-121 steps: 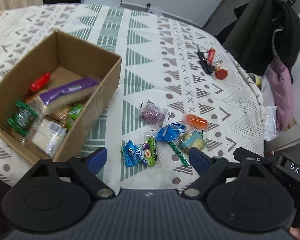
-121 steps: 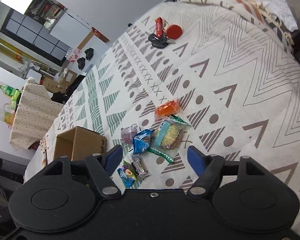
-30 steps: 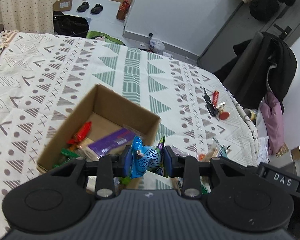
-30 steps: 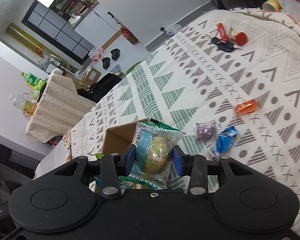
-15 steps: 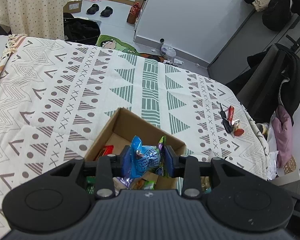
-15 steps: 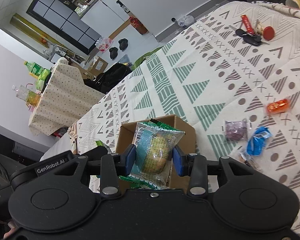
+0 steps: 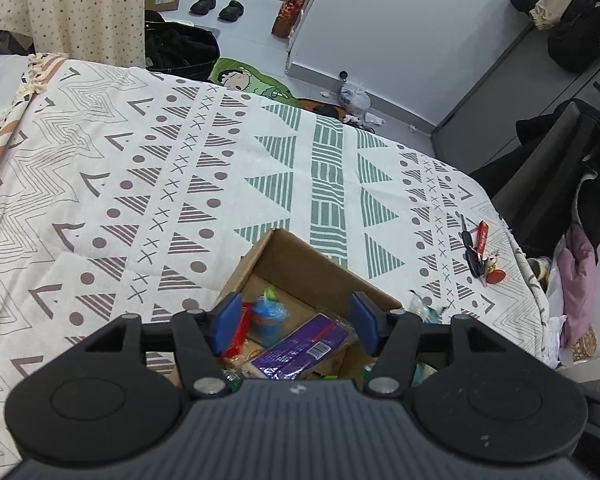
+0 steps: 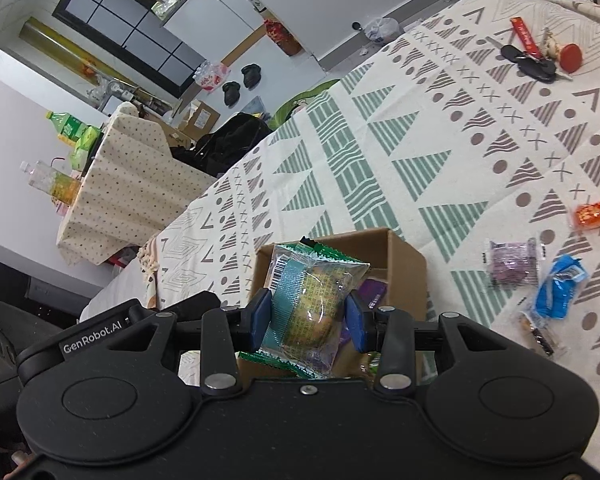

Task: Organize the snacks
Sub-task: 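Carry both snacks over the box and open both tools to drop them, then move the left tool to the clear stick packet and grasp it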

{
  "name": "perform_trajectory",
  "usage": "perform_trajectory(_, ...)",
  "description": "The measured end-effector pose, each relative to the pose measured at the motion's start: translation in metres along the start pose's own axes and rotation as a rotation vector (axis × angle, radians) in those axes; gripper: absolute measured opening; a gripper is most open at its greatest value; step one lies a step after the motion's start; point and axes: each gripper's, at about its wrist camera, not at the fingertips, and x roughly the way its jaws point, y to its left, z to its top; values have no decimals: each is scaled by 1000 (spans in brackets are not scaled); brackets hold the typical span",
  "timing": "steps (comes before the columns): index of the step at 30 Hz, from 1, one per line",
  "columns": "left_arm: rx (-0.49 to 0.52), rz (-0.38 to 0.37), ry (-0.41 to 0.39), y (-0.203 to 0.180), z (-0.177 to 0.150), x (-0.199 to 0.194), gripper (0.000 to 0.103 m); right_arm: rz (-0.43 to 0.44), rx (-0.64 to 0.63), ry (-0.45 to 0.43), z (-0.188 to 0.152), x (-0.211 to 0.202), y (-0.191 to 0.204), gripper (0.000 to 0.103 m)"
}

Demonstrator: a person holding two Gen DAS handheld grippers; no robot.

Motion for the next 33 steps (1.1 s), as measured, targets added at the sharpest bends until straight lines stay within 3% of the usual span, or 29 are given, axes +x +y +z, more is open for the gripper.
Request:
perform_trajectory(3,-2,4,4,1,0,0,68,19,-8,2,1,2,4,47)
perform_trajectory(5,-8,18,5,2,-1,-1,71,25,3,-3,2,2,3,61)
perform_trajectory(12,15,42,17,-4,-9,-3,85,-5,38,-5,-2,-9,-12,63)
perform_trajectory(25,78,5,49,-50,-46,2,87,-66,39,-60,-10,-58,-56,73)
perform_trajectory(27,81,10,59,-57,-52,2,91,-72,35,-72,-12,-67,-63,75)
perform_trajectory(33,117,34,57,-79,-70,-1,92,-85,51,-102,-14,-91,-87,78)
